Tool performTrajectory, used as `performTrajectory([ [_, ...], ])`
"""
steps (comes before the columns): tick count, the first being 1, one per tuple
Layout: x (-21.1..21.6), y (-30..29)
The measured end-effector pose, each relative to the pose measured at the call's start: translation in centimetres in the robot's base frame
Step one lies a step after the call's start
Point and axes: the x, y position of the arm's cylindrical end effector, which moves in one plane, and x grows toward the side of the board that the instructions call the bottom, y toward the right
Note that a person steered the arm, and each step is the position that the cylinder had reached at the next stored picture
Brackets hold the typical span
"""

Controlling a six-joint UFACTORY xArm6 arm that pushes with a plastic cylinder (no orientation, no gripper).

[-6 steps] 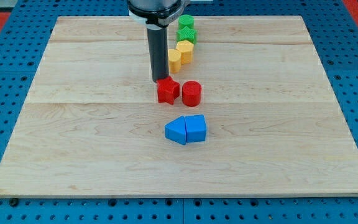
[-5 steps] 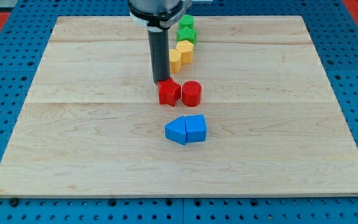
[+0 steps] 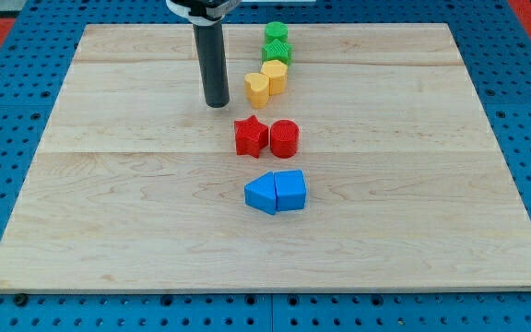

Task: Keep yellow hexagon right to the yellow heart

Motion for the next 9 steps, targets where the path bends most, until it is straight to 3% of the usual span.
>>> performTrajectory([
  [2,-7.4,-1.4],
  [3,-9.7,1.1],
  [9,-4.8,8.7],
])
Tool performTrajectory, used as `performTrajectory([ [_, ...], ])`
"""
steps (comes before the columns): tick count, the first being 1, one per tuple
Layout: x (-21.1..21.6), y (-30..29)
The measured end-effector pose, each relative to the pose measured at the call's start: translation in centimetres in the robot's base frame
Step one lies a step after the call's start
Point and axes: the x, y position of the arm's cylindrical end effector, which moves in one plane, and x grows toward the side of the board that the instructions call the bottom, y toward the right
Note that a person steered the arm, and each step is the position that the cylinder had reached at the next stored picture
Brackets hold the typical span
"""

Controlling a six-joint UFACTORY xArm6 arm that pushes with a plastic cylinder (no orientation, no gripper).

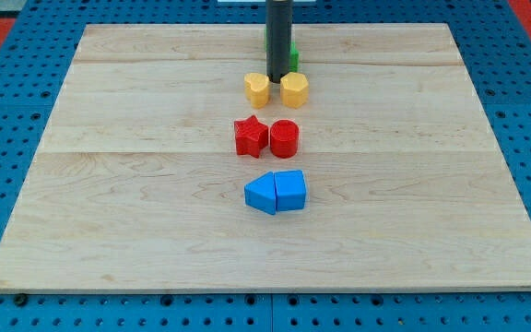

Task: Keep yellow hexagon right to the yellow heart

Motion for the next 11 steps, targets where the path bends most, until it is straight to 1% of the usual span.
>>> performTrajectory([
  [2,-3.7,0.2],
  [3,-4.5,0.6],
  [4,-4.2,1.1],
  [6,-1.4,1.5],
  [7,-1.2,1.5],
  [8,-1.4,2.8],
  [9,-0.1,4.9],
  [11,2.0,4.5],
])
